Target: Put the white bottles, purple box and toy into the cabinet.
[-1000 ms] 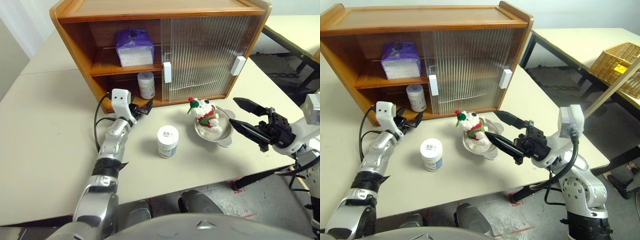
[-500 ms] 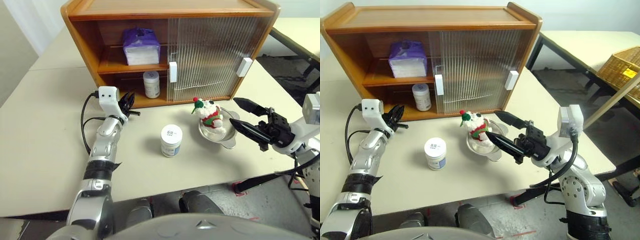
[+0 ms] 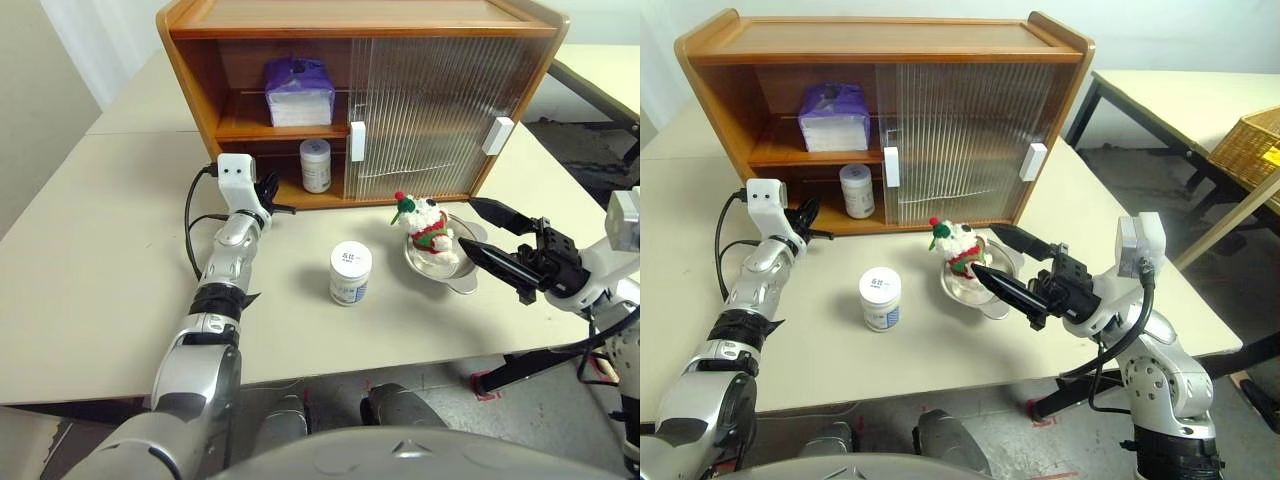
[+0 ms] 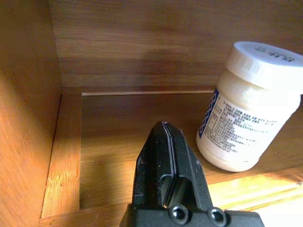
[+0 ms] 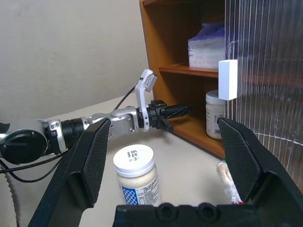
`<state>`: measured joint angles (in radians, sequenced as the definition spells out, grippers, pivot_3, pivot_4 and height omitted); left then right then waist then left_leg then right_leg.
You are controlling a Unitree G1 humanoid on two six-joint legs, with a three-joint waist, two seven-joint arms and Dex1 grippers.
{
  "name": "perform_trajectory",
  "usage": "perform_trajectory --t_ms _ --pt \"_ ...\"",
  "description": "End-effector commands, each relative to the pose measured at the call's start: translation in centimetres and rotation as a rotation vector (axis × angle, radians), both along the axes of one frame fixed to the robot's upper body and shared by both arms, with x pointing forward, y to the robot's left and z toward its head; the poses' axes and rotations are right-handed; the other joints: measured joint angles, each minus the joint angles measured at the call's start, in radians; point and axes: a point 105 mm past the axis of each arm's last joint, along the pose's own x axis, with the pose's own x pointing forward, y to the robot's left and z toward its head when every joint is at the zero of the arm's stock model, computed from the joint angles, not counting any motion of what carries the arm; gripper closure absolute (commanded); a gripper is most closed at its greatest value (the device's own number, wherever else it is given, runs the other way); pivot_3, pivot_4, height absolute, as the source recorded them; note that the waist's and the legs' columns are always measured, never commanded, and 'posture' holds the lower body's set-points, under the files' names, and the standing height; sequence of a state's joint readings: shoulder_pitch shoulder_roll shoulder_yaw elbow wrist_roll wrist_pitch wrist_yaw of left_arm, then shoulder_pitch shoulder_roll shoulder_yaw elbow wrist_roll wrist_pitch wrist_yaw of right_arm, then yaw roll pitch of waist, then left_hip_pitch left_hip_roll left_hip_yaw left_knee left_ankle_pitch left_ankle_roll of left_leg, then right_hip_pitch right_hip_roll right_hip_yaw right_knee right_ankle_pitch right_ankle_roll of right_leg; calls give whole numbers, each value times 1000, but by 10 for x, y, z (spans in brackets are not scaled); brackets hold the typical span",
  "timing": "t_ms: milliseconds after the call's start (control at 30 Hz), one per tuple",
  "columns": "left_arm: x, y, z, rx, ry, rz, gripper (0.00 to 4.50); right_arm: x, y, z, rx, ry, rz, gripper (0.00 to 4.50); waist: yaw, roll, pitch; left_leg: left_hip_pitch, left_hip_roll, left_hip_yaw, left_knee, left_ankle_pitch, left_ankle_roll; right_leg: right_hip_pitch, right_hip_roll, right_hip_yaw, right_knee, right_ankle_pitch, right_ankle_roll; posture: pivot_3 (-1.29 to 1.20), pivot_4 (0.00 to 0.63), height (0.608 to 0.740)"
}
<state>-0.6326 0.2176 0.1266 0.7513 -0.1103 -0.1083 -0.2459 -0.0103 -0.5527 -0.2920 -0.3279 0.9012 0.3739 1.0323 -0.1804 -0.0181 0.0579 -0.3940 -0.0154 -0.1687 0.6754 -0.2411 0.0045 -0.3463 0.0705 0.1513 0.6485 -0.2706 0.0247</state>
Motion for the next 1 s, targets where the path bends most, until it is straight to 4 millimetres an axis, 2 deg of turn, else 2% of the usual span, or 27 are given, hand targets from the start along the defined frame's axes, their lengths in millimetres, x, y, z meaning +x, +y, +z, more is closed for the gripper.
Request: perform_trajectory --t_ms 33,167,367,500,667,867,933,1000 --pt "4 -15 2 7 0 -45 4475 -2 -3 4 -10 -16 -17 0 -3 0 0 -1 -1 -4 0 -2 -3 -1 0 2 -1 0 0 -305 57 740" --pt "2 -21 2 1 -5 -54 4475 -1 -3 3 -9 -15 -17 0 -2 1 1 -5 -9 -17 0 -3 -5 -2 -3 4 -1 -1 1 -300 60 740" --pt "-2 -25 -1 -6 -5 -64 4475 1 0 3 -4 -14 -8 0 0 1 1 -9 -16 -17 -3 3 1 0 -8 2 -1 -5 6 -291 63 740" --pt "-3 -28 -2 -6 -3 -73 4475 1 0 2 -2 -13 -5 0 0 1 1 -11 -26 -14 -14 15 4 0 -16 1 -1 -6 9 -291 64 740" --pt "-8 -39 -5 -11 2 -108 4475 1 0 1 1 -13 -4 0 -1 1 1 -14 -31 -16 -16 17 4 -2 -18 2 -1 -9 11 -296 63 740" --pt "-8 -36 -5 -10 5 -107 4475 1 0 -1 4 -11 -2 0 -15 0 1 -19 -33 -14 -16 16 3 -7 -19 1 -1 -12 15 -294 59 740" --pt "-4 -33 -1 -6 -4 -98 4475 1 1 -1 4 -10 -1 0 -18 0 1 -19 -33 -12 -16 16 4 -7 -18 0 -1 -10 23 -296 58 740" --pt "-2 -31 2 -3 -12 -90 4475 1 0 -2 5 -12 -1 0 -20 0 1 -19 -33 -11 -16 15 5 -7 -18 0 -2 -10 25 -299 56 740"
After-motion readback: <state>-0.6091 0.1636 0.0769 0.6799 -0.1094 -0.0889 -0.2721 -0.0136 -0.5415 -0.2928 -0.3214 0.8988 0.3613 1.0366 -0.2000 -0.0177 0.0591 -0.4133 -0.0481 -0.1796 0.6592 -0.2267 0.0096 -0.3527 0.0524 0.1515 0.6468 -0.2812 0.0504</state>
